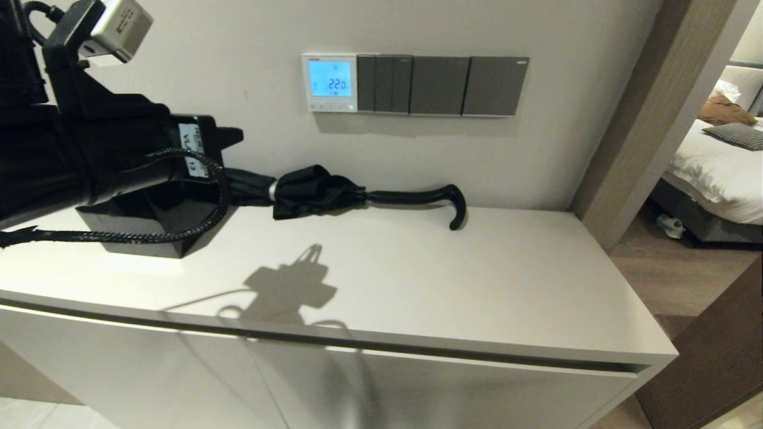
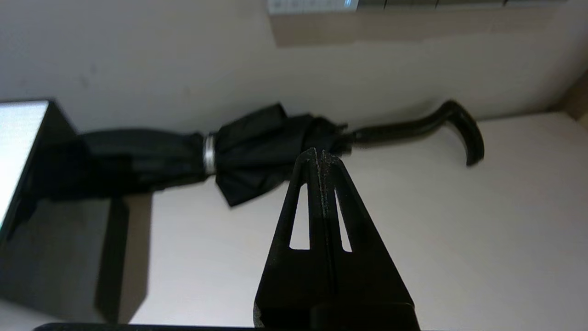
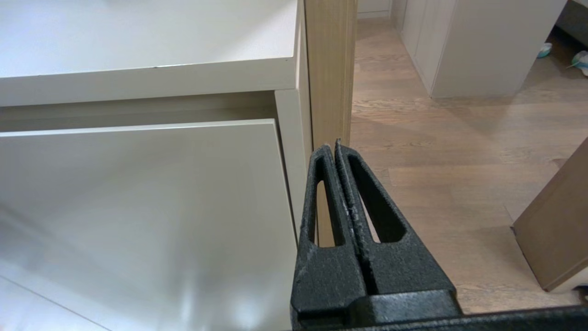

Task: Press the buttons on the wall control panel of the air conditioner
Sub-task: Turn off the central air conditioner

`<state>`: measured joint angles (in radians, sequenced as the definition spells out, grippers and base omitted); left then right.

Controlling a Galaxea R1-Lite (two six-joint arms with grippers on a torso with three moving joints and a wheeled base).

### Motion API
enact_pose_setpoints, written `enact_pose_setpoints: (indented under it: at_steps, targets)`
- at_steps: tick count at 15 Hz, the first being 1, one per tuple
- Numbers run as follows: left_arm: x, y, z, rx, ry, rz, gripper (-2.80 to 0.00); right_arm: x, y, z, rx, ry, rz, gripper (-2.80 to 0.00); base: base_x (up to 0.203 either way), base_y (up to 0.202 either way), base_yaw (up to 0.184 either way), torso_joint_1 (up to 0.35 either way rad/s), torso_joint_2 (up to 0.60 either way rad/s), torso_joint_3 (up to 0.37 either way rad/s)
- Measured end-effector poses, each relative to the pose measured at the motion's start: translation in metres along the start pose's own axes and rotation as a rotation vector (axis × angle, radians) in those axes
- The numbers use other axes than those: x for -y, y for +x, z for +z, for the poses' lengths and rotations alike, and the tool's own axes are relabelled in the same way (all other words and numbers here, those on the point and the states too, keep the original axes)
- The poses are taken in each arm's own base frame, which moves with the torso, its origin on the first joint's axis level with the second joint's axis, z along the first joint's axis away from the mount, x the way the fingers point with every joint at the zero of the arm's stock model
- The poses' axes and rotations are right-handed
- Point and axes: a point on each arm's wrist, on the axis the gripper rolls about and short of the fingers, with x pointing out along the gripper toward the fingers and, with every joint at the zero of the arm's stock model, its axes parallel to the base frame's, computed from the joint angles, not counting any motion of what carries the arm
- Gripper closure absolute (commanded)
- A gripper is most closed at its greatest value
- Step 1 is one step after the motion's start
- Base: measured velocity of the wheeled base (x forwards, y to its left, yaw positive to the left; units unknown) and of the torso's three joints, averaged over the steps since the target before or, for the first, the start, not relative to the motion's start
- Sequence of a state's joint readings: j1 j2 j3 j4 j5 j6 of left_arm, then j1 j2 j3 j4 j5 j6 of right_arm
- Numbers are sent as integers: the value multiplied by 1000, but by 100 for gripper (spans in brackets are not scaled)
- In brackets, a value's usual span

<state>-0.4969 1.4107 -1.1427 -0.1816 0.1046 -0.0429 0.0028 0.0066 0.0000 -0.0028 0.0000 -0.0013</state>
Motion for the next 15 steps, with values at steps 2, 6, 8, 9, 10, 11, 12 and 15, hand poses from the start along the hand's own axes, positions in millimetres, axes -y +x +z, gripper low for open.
enact_pose_setpoints:
  at_steps: [2,6,8,9,10,11,12,15]
  targets:
    - [9,14,2,27,-1,-24,0,0,0,0,0,0,0,0,0,0,0,0,0,0]
    - [31,42,1,53,-2,-35,0,0,0,0,0,0,-1,0,0,0,0,0,0,0]
    - [44,56,-3,58,-1,-41,0,0,0,0,0,0,-1,0,0,0,0,0,0,0]
    - [50,63,-6,54,0,-47,0,0,0,0,0,0,0,0,0,0,0,0,0,0]
    - [55,68,-8,50,1,-57,0,0,0,0,0,0,0,0,0,0,0,0,0,0]
    - [59,74,-9,53,0,-62,0,0,0,0,0,0,0,0,0,0,0,0,0,0]
    - [62,79,-9,67,-1,-67,0,0,0,0,0,0,0,0,0,0,0,0,0,0]
    - [69,95,-10,112,-1,-74,0,0,0,0,0,0,0,0,0,0,0,0,0,0]
